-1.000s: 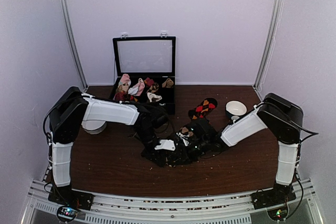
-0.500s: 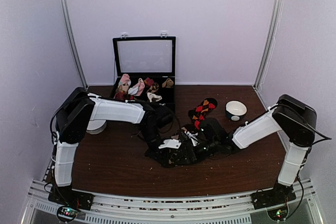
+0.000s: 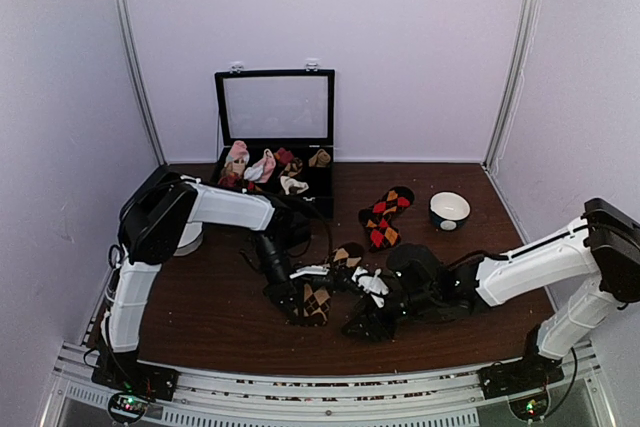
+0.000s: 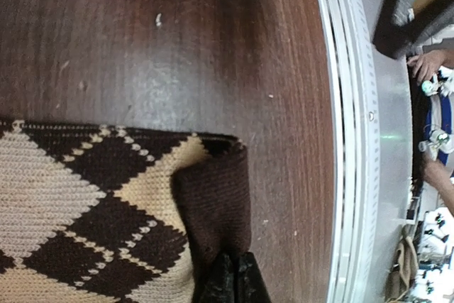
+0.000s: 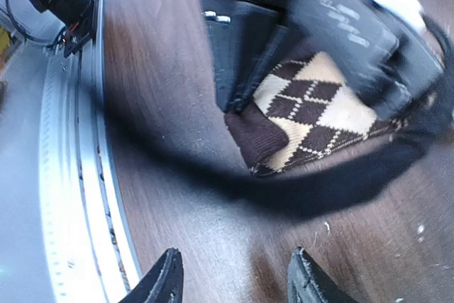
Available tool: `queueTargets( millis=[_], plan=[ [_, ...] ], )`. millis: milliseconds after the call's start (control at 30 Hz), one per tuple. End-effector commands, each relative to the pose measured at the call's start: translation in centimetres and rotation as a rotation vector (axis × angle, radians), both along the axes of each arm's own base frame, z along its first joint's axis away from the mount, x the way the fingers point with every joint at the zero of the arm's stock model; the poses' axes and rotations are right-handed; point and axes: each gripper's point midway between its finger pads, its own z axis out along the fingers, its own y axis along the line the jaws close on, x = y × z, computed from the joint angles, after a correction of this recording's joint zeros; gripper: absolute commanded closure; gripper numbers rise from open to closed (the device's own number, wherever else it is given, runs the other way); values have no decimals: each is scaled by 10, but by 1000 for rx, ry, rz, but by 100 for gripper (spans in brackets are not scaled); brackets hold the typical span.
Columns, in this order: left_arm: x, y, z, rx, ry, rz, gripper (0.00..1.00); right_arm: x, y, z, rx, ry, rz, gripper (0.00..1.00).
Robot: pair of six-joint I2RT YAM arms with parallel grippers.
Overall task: Roll the socks
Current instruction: Roll the sock at the center of the board.
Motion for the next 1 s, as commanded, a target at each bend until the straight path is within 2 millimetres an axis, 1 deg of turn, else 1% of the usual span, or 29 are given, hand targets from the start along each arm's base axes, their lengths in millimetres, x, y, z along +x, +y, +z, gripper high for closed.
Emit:
queueTargets(
  millis=[0, 67, 200, 267, 400, 500, 600, 767, 967],
  plan=[
    [2, 2, -6, 53, 72, 41, 100, -3, -7, 8, -86, -354, 64, 49],
    [2, 1, -6, 60, 88, 43, 100, -14, -4, 9, -141, -499, 118, 48],
    [4, -3, -7, 76, 126, 37, 100, -27, 13, 8, -249, -676, 232, 49],
    [4, -4, -6, 78, 143, 22, 100, -29, 26, 9, -265, -737, 267, 50],
    [5, -4, -10, 89, 150, 17, 100, -23, 51, 12, -268, -817, 321, 52],
    [6, -3, -14, 103, 150, 12, 100, -13, 67, 11, -271, -837, 361, 54],
    [7, -3, -14, 105, 146, 8, 100, 2, 75, 7, -273, -830, 377, 57],
    [8, -3, -13, 99, 139, -2, 100, 15, 77, -7, -295, -813, 400, 62],
    [11, -2, -14, 98, 134, -2, 100, 16, 73, -29, -327, -768, 412, 68]
  ],
)
